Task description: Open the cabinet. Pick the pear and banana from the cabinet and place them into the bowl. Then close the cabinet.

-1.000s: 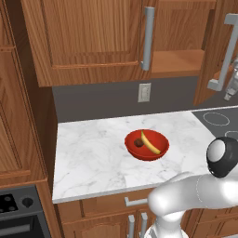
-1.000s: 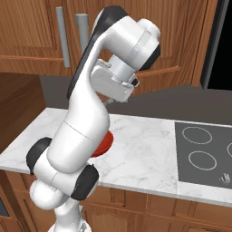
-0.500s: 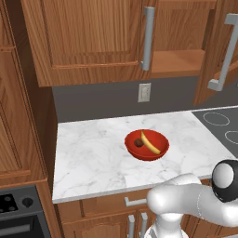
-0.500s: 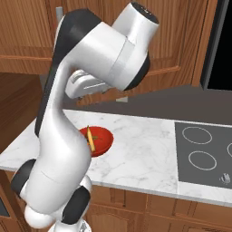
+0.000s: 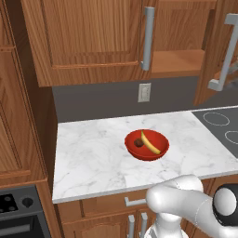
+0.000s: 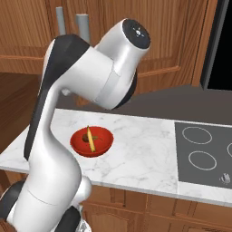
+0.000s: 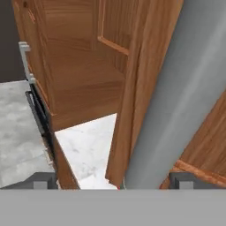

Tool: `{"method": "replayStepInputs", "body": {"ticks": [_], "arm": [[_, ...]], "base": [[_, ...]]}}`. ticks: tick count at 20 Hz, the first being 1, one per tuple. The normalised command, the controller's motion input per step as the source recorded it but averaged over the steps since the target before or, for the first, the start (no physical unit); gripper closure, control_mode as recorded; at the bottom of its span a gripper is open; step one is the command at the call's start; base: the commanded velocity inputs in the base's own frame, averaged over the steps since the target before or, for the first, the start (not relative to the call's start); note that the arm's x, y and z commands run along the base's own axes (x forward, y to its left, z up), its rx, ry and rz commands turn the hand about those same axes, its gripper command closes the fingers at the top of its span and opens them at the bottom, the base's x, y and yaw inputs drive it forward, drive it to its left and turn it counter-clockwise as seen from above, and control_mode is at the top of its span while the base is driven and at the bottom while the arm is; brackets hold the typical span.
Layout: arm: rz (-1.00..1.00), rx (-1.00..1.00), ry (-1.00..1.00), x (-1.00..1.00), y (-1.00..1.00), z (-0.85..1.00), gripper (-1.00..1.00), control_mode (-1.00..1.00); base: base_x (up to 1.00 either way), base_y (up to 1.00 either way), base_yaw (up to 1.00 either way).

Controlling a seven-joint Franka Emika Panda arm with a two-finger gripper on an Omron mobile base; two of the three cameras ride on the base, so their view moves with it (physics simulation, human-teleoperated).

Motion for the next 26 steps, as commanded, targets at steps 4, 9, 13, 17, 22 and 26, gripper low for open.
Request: {"method": "replayStepInputs", "body": {"ticks": [4, 9, 13, 17, 22, 26], "arm": [[-0.16, 0.22, -0.11, 0.94, 0.71, -0.06, -1.0, -1.0], [-0.15, 0.36, -0.02, 1.0, 0.5, -0.16, -1.0, -1.0], [-0.17, 0.41, 0.0, 1.0, 0.39, -0.14, -1.0, -1.0], [-0.21, 0.4, -0.01, 1.0, 0.43, -0.13, -1.0, -1.0], [-0.2, 0.44, 0.0, 1.0, 0.42, -0.09, -1.0, -1.0], [-0.18, 0.44, 0.0, 1.0, 0.45, -0.16, -1.0, -1.0]], "base": [[0.0, 0.0, 0.0], [0.0, 0.0, 0.0], [0.0, 0.0, 0.0], [0.0, 0.0, 0.0], [0.0, 0.0, 0.0], [0.0, 0.0, 0.0]]}}
